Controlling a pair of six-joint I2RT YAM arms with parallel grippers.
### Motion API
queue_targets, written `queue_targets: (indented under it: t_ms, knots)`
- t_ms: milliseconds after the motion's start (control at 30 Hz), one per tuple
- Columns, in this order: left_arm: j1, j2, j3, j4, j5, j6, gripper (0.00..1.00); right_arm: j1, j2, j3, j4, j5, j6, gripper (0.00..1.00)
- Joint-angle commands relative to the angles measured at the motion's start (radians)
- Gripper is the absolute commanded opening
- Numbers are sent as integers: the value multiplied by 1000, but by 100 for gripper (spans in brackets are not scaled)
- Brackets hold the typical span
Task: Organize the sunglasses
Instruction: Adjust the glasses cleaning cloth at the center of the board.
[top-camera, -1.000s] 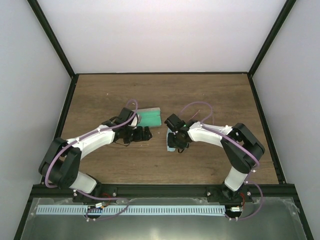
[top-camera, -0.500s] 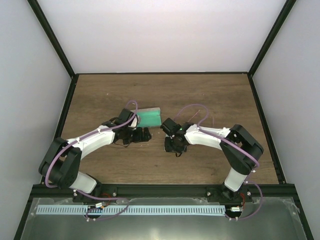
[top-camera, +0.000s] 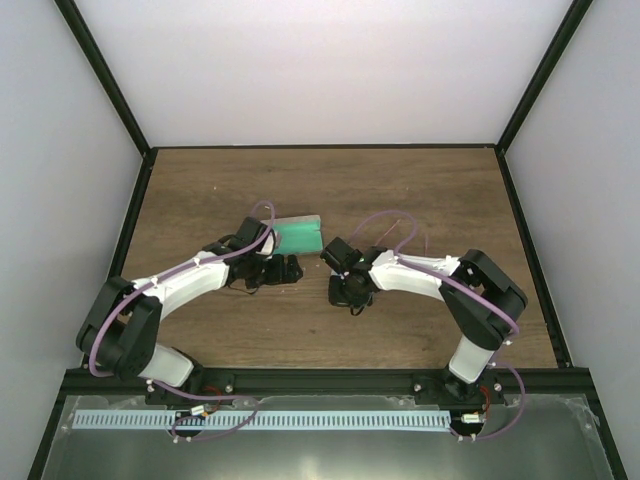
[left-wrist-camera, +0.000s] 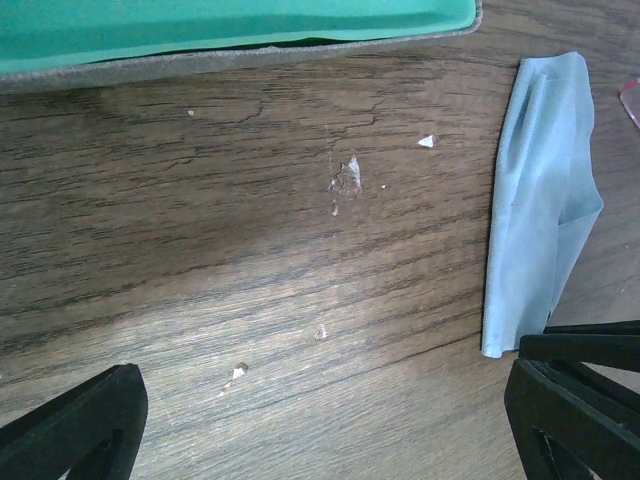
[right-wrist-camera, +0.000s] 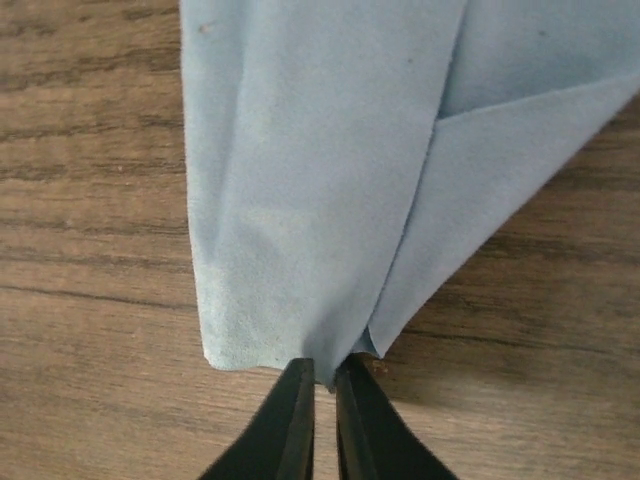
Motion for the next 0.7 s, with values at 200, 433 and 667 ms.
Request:
queue_targets:
  t_ms: [200,433,667]
  knots:
    - [1,-28,-18,6,-1,9,100,9,-98,14,-13,89,-12,1]
    - [1,-26,-20,15,4,5,100,9,-163,52,-92,151,-32,1]
    - [2,-27,-16,16,5,0,100,10,-199,98,-180,229,-89,1]
